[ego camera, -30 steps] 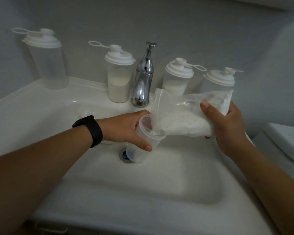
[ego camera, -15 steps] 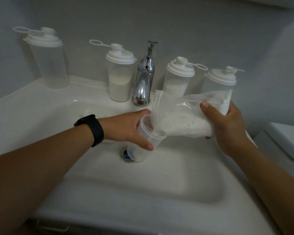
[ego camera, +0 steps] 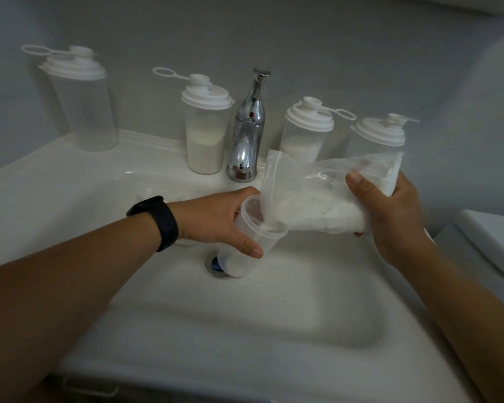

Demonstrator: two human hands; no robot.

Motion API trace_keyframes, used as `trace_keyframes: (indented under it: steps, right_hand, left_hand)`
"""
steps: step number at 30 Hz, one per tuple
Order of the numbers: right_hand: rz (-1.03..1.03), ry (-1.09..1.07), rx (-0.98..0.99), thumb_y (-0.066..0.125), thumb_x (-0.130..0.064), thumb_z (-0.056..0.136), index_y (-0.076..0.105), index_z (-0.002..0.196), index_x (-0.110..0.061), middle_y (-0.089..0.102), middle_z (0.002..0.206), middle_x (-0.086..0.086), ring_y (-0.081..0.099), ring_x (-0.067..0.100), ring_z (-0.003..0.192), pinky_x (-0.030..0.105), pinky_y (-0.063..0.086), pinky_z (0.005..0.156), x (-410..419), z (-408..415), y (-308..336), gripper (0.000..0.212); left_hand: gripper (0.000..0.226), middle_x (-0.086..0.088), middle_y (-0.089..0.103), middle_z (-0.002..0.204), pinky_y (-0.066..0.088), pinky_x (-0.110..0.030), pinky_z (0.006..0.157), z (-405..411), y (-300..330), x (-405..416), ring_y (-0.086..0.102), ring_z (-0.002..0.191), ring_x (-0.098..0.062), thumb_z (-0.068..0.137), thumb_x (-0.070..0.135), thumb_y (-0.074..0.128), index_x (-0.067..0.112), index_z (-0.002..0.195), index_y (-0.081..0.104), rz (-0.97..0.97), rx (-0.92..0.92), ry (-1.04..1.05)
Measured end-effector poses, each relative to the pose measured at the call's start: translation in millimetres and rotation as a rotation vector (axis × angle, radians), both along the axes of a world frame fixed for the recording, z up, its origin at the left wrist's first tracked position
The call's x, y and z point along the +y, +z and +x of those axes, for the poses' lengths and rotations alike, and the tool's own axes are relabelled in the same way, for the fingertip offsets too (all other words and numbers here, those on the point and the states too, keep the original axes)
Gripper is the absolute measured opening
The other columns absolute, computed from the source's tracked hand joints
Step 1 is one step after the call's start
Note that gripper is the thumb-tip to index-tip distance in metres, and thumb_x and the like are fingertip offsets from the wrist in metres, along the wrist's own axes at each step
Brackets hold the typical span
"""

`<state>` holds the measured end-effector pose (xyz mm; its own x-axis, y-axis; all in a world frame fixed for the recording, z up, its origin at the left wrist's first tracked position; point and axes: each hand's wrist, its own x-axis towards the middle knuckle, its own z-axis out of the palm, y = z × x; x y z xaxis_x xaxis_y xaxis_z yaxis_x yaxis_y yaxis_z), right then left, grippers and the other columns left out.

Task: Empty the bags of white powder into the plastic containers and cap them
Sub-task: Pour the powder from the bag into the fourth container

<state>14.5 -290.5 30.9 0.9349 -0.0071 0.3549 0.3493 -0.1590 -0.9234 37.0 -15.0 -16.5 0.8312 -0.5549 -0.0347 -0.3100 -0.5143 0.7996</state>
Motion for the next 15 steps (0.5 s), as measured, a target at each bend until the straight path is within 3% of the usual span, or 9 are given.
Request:
trace_keyframes:
  steps: [15]
  right_hand:
    - [0.016,-0.001,0.013,0.072,-0.042,0.080,0.067,0.102,-0.028,0.076,0.082,-0.007,0.071,0.013,0.064,0.026,0.045,0.037,1.3,0.9,-0.8,0.027]
  left_hand:
    - [0.089,0.019,0.061,0.135,0.050,-0.036,0.109,1.7,-1.0,0.9,0.058,0.125,-0.001,0.071,0.032,0.095,0.034,0.144,0.044,0.012,-0.008,0.008]
